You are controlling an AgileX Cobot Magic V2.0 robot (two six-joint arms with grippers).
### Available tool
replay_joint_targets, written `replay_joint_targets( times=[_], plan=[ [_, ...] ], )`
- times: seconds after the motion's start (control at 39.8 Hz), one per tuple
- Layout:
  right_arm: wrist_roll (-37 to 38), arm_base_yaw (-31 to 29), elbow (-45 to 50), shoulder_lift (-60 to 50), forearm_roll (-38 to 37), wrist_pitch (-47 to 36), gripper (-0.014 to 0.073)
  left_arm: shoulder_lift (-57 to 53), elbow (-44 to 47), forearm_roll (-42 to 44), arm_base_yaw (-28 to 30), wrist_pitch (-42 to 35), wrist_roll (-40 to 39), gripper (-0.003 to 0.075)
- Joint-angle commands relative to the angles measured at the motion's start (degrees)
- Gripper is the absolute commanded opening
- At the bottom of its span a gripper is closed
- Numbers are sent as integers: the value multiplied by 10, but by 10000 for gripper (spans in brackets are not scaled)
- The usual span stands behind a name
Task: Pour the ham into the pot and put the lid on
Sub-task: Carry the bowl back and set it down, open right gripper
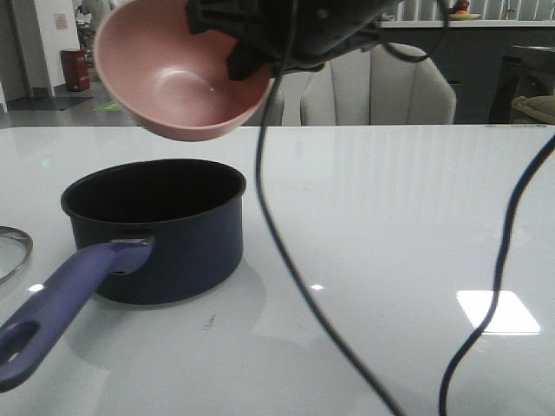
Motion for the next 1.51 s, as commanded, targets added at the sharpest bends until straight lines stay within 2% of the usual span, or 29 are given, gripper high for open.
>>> replay_joint_targets(
  times=[0.0, 0.23, 0.55, 0.75, 1.03, 1.15, 1.31, 1.38, 1.48],
  plan=[
    [0, -39, -15, -62, -3, 76, 133, 6, -14, -3, -4, -38, 2, 655],
    [0, -154, -15, -73, -3, 231, 133, 6, -14, -3, -4, -38, 2, 655],
    [-22, -290, -15, -48, -5, 352, 133, 6, -14, -3, -4, -38, 2, 655],
    [-23, -326, -15, -7, -5, 368, 133, 6, -14, -3, -4, -38, 2, 655],
    [-23, -331, -17, 52, -5, 375, 139, 6, -14, -3, -4, -38, 2, 655],
    [-28, -331, -17, 63, -5, 375, 223, 6, -14, -3, -4, -38, 2, 655],
    [-33, -331, -20, 64, -7, 374, 426, 6, -14, -3, -4, -38, 2, 655],
    [-39, -331, -31, 62, -22, 384, 466, 6, -14, -3, -4, -38, 2, 655],
    [-67, -331, -60, 44, -43, 427, 470, 6, -14, -3, -4, -38, 2, 655]
  ],
)
